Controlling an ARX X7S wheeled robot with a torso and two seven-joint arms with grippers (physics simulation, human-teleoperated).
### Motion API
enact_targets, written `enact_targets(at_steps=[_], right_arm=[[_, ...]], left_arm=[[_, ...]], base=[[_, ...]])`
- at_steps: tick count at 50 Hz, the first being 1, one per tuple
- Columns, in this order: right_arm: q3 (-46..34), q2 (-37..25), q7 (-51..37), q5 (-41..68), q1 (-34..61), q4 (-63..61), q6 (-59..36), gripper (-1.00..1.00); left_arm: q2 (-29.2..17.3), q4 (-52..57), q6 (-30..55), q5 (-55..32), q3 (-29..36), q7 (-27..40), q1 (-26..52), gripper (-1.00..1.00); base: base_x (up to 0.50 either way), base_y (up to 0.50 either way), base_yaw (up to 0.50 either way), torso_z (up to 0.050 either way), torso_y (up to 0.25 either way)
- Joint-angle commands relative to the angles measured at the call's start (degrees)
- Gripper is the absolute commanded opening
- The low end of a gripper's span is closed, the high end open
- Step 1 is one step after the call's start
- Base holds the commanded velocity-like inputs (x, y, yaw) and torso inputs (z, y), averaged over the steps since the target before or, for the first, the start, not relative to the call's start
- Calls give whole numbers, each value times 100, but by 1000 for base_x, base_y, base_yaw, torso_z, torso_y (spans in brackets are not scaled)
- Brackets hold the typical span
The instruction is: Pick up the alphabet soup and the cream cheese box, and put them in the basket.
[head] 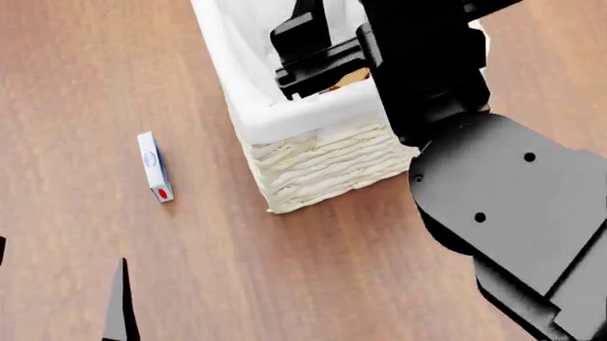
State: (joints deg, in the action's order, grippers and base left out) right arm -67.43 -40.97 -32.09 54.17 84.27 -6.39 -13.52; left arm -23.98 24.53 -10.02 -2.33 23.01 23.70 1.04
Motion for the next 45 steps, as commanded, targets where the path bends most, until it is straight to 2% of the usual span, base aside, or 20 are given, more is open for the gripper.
enact_targets(at_steps=[1, 8, 16, 24, 39, 45], right_arm=[[-30, -1136, -2178, -1854, -1445, -2176, 1131, 100], [-318, -1354, -2916, -2713, -2495, -2423, 1920, 100], [-563, -1501, -3745, -3450, -3286, -2523, 2073, 100], [-876, -1423, -3869, -3475, -3999, -2104, 2560, 100], [-906, -1427, -3819, -3437, -4129, -2058, 2635, 100], [-889, -1446, -3849, -3438, -4182, -2032, 2685, 100]], left_arm=[[12, -27, 6, -16, 49, -16, 28, 100], [0, -33, -11, -10, 25, 19, 18, 100], [45, -114, -26, -51, 76, -16, 103, 100], [55, -190, -52, -63, 103, -33, 149, 100], [93, -241, 130, -302, 7, -8, 315, 100], [217, -568, 235, -739, -21, -188, 684, 100]], base=[[0, 0, 0, 0, 0], [0, 0, 0, 0, 0], [0, 0, 0, 0, 0], [0, 0, 0, 0, 0], [0, 0, 0, 0, 0], [0, 0, 0, 0, 0]])
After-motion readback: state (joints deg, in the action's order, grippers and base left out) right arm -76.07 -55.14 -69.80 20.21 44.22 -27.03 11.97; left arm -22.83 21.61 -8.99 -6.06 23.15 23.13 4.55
